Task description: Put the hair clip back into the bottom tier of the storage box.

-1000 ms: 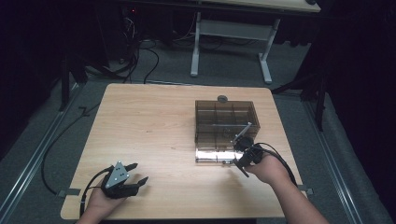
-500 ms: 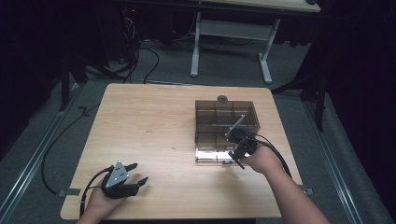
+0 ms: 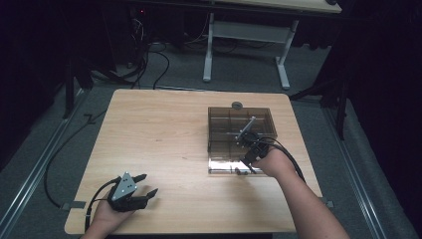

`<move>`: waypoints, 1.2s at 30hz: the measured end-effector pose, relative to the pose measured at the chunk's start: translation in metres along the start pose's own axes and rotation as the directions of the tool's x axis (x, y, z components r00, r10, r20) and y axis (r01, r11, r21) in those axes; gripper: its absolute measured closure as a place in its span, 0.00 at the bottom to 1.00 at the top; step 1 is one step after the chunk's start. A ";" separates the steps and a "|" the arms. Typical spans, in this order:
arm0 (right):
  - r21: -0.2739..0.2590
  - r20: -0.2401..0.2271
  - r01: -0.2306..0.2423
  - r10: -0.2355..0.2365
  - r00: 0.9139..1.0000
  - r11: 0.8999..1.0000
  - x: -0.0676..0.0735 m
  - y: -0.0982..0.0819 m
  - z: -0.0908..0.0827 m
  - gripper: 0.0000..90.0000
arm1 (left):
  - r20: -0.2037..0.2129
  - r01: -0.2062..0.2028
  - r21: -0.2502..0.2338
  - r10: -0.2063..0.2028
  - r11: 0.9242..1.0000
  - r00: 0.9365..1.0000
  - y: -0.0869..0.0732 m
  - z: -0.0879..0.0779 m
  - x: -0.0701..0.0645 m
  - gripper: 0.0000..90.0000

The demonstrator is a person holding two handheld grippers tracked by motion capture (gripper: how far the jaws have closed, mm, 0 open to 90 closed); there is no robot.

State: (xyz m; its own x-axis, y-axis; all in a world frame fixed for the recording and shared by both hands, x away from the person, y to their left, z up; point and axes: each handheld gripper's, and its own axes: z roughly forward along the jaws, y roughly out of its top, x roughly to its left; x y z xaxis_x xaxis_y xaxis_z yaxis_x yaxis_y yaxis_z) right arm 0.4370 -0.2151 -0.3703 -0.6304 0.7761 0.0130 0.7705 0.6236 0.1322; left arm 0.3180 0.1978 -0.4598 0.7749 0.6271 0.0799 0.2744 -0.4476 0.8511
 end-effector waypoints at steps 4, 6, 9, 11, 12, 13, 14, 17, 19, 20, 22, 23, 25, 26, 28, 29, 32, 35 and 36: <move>-0.007 0.002 0.021 -0.021 1.000 1.000 0.001 0.006 0.001 0.90 | 0.000 0.000 0.000 0.000 1.000 1.000 0.000 0.000 0.000 0.38; -0.008 0.006 0.030 -0.030 1.000 1.000 0.001 0.010 0.002 0.90 | 0.000 0.000 0.000 0.000 1.000 1.000 0.000 0.000 0.000 0.38; -0.013 0.003 0.036 -0.036 0.999 0.999 -0.001 0.013 0.003 0.90 | 0.001 0.001 0.000 -0.001 1.000 1.000 0.000 0.000 0.000 0.38; -0.007 0.010 0.022 -0.022 1.000 1.000 -0.001 0.015 0.005 0.90 | 0.001 0.000 -0.004 0.000 1.000 1.000 0.000 0.000 0.000 0.38; -0.007 0.010 0.022 -0.022 1.000 1.000 -0.001 0.015 0.005 0.90 | 0.001 0.000 -0.004 0.000 1.000 1.000 0.000 0.000 0.000 0.38; -0.008 0.008 0.015 -0.015 1.000 1.000 -0.001 0.016 0.005 0.90 | 0.001 0.000 -0.004 0.000 1.000 1.000 0.000 0.000 0.000 0.38; -0.008 0.010 0.019 -0.019 1.000 1.000 -0.002 0.017 0.006 0.90 | 0.002 -0.001 -0.002 0.001 1.000 1.000 0.000 0.000 0.000 0.38; -0.022 0.015 0.054 -0.054 0.998 0.998 -0.006 0.020 0.009 0.90 | 0.002 0.001 -0.006 -0.001 1.000 1.000 0.000 0.000 0.000 0.38; -0.027 0.011 0.041 -0.041 0.999 0.999 -0.006 0.021 0.009 0.90 | 0.003 0.001 -0.003 -0.001 1.000 1.000 0.000 0.000 0.000 0.38; -0.026 0.011 0.034 -0.033 0.999 0.999 -0.006 0.022 0.010 0.90 | 0.002 -0.001 -0.003 0.001 1.000 1.000 0.000 0.000 0.000 0.38; -0.016 0.015 0.022 -0.022 1.000 1.000 -0.007 0.022 0.012 0.90 | 0.003 -0.001 -0.001 0.001 1.000 1.000 0.000 0.000 0.000 0.38; -0.016 0.015 0.022 -0.022 1.000 1.000 -0.007 0.022 0.012 0.90 | 0.003 -0.001 -0.001 0.001 1.000 1.000 0.000 0.000 0.000 0.38; -0.021 0.016 0.031 -0.031 0.999 0.999 -0.008 0.022 0.014 0.90 | 0.003 -0.002 -0.001 0.002 1.000 1.000 0.000 0.000 0.000 0.38; -0.025 0.014 0.033 -0.033 0.999 0.999 -0.009 0.021 0.016 0.90 | 0.003 0.000 -0.003 0.000 1.000 1.000 0.000 0.000 0.000 0.38; -0.018 0.024 0.042 -0.041 0.999 0.999 -0.007 0.021 0.018 0.90 | 0.003 0.002 -0.003 -0.002 1.000 1.000 0.000 0.000 0.000 0.38; -0.017 0.023 0.041 -0.040 0.999 0.999 -0.006 0.021 0.019 0.90 | 0.004 0.001 -0.001 -0.001 1.000 1.000 0.000 0.000 0.000 0.38; -0.018 0.024 0.055 -0.055 0.998 0.998 -0.006 0.021 0.020 0.90 | 0.004 0.000 -0.001 0.000 1.000 1.000 0.000 0.000 0.000 0.38; -0.014 0.024 0.055 -0.055 0.998 0.998 -0.005 0.021 0.022 0.90 | 0.004 0.000 -0.001 0.000 1.000 1.000 0.000 0.000 0.000 0.38; -0.012 0.024 0.063 -0.062 0.998 0.998 -0.005 0.022 0.023 0.90 | 0.004 0.000 -0.001 0.000 1.000 1.000 0.000 0.000 0.000 0.38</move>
State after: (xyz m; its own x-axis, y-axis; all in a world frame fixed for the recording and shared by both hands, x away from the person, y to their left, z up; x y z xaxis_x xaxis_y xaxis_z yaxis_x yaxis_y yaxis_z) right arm 0.4590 -0.2033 -0.3898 -0.6748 0.7377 -0.0193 0.7282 0.6699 0.1451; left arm 0.3182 0.1977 -0.4598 0.7773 0.6244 0.0776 0.2740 -0.4469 0.8516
